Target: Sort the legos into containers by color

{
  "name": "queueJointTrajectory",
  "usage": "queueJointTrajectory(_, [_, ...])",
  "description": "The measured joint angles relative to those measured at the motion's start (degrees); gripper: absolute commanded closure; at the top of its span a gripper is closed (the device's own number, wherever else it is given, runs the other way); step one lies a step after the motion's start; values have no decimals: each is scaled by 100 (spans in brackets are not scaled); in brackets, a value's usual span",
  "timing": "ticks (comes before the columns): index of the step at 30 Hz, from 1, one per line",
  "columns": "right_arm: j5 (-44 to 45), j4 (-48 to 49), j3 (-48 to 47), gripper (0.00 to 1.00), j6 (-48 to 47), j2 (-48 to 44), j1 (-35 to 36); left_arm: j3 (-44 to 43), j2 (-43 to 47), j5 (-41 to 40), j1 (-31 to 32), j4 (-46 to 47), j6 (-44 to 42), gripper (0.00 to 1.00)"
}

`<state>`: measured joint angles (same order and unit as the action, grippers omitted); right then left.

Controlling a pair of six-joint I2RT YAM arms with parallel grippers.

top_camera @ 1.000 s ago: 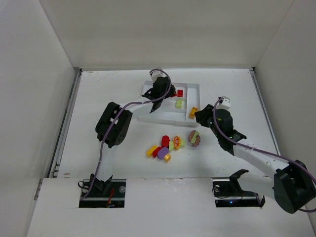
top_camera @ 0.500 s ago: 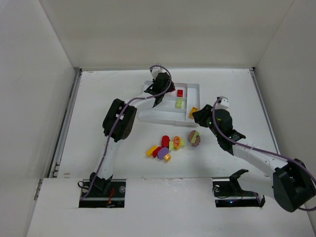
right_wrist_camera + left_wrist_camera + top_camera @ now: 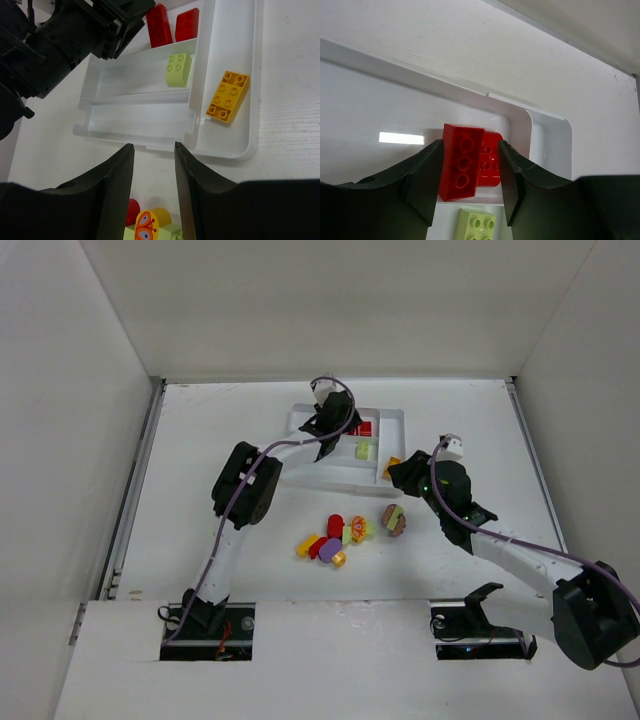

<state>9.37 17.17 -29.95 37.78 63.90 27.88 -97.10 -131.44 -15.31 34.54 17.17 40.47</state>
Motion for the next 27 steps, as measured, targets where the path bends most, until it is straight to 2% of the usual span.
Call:
queueJointTrajectory(6, [0, -2, 0, 54, 0, 0, 0, 498, 188, -17, -15, 33, -37, 53])
queueJointTrajectory(10, [2, -4, 0, 66, -11, 0, 0, 990, 579, -26, -44, 68, -55, 53])
queueJointTrajectory(14, [83, -46, -2, 76, -66, 2, 83, 1777, 1443, -68, -66, 114, -98, 55])
queueJointTrajectory(18, [457, -286, -94, 75, -190, 63, 468, 2730, 2662, -105, -31, 284, -166, 58])
queueJointTrajectory(19, [573, -374, -120, 72, -210, 63, 601, 2977, 2975, -114, -9, 343, -170, 58])
queueJointTrajectory(20, [706, -450, -136, 65, -223, 63, 739, 3289, 3327, -129, 22, 424, -170, 58])
queueJointTrajectory(22, [1049, -643, -144, 44, -229, 39, 1023, 3947, 4011, -166, 118, 514, -168, 58])
queueJointTrajectory(24, [1410, -909, -133, 29, -251, -46, 1283, 4551, 4542, -186, 249, 586, -162, 58])
queueJointTrajectory(27, [1805, -1257, -33, 19, -175, -330, 1545, 5405, 5143, -201, 485, 581, -120, 58])
